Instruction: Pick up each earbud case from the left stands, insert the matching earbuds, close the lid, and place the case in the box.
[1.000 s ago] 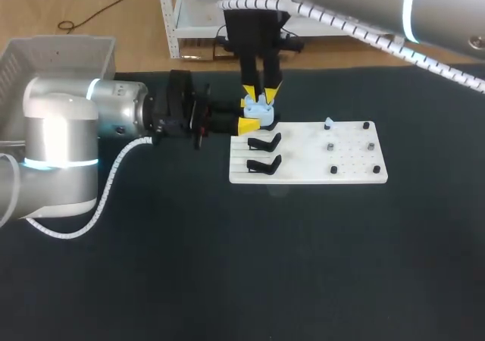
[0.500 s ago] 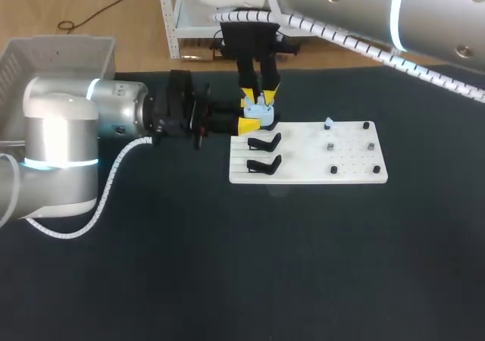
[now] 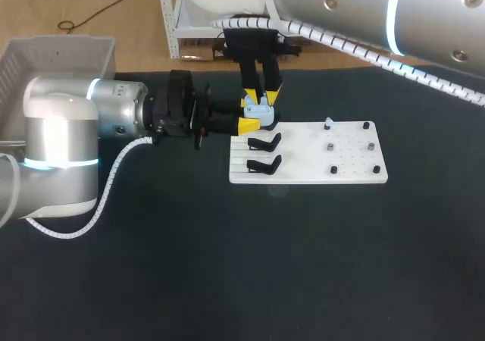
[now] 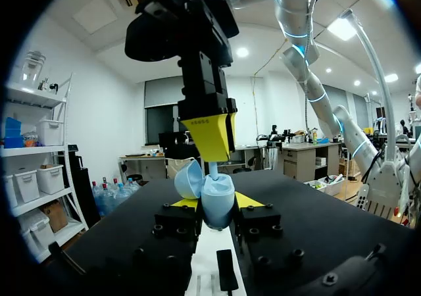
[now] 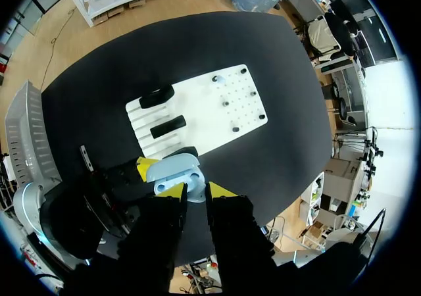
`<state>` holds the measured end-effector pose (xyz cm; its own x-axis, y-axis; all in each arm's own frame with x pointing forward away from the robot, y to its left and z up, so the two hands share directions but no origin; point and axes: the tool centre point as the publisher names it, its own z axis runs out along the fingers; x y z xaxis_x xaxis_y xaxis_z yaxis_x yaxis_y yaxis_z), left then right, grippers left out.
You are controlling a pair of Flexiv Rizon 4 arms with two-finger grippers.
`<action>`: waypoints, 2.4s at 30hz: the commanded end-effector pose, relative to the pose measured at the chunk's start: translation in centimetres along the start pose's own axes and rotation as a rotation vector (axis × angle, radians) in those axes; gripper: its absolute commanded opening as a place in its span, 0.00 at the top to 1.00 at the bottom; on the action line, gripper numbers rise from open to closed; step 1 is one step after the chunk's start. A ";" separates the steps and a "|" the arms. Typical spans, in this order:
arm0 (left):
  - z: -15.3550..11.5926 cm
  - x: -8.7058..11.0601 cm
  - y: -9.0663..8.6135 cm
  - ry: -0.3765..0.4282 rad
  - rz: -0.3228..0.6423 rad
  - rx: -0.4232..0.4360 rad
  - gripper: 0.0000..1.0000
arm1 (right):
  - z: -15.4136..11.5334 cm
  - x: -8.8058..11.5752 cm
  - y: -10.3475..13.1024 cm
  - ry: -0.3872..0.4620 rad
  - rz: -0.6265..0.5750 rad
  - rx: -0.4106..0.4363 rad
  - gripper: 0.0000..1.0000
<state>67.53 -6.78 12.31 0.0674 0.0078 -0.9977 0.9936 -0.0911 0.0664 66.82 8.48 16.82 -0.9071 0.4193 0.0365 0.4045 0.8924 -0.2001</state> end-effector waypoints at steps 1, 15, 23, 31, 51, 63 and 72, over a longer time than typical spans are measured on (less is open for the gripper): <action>0.0 0.0 -0.1 -0.001 0.003 -0.005 1.00 | 0.3 0.1 -0.2 -0.006 0.000 -0.005 1.00; 0.0 0.0 -0.1 -0.001 0.003 -0.005 1.00 | 0.8 0.0 0.0 0.008 -0.001 0.009 0.75; 0.0 0.0 -0.1 -0.001 0.003 -0.005 1.00 | 0.3 0.3 -0.3 -0.009 -0.003 -0.022 0.00; 0.0 0.0 -0.1 -0.001 0.003 -0.005 1.00 | -2.3 1.5 -2.2 -0.084 -0.104 -0.134 0.10; 0.0 0.0 -0.1 -0.001 0.003 -0.005 1.00 | -1.6 -5.2 -9.3 -0.251 -0.115 -0.495 0.18; 0.0 0.0 -0.1 -0.001 0.003 -0.005 1.00 | 3.1 -9.1 -9.0 -0.193 -0.165 -0.505 0.16; 0.0 0.0 -0.1 -0.001 0.003 -0.005 1.00 | 6.6 -10.7 -7.6 -0.162 -0.238 -0.453 0.40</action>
<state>67.55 -6.79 12.30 0.0674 0.0077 -0.9977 0.9937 -0.0908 0.0664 71.79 -4.04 12.66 -0.9690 0.2058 -0.1365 0.1692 0.9559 0.2400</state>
